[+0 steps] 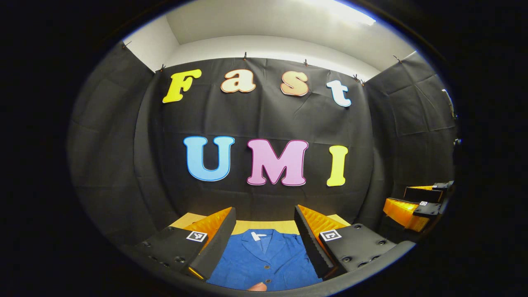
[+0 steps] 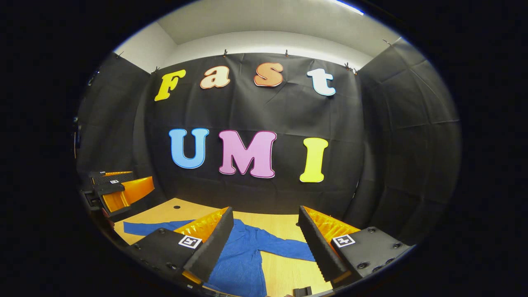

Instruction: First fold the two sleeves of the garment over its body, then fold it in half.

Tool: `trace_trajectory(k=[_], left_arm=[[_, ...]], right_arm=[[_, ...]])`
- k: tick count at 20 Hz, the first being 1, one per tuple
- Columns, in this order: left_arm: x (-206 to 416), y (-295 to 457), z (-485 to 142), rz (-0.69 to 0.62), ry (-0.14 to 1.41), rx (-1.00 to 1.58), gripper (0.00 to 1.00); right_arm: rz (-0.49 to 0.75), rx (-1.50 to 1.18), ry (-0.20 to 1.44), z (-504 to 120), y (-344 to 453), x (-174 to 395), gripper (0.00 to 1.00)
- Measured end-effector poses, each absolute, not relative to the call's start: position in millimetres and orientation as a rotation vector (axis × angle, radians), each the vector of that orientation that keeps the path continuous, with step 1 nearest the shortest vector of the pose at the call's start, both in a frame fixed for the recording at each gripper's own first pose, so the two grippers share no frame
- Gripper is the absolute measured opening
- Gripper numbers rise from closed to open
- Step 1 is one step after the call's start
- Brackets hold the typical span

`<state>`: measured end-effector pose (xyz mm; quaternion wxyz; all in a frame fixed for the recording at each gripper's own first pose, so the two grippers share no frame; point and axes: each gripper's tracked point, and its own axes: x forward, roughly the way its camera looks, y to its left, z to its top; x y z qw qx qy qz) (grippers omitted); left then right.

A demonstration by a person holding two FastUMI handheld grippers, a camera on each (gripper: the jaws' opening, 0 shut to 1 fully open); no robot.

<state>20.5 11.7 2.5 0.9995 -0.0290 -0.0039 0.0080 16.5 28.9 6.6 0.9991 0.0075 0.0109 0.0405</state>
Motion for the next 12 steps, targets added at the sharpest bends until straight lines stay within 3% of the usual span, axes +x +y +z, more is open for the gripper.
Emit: trace_trajectory(k=[10,12], left_arm=[[25,8,1,-0.001,0.0,-0.049,0.82],[25,7,1,0.001,0.001,-0.041,0.8]], right_arm=[[0.08,0.039,0.027,19,27,28,0.99],[0.082,0.033,0.022,20,27,28,0.94]])
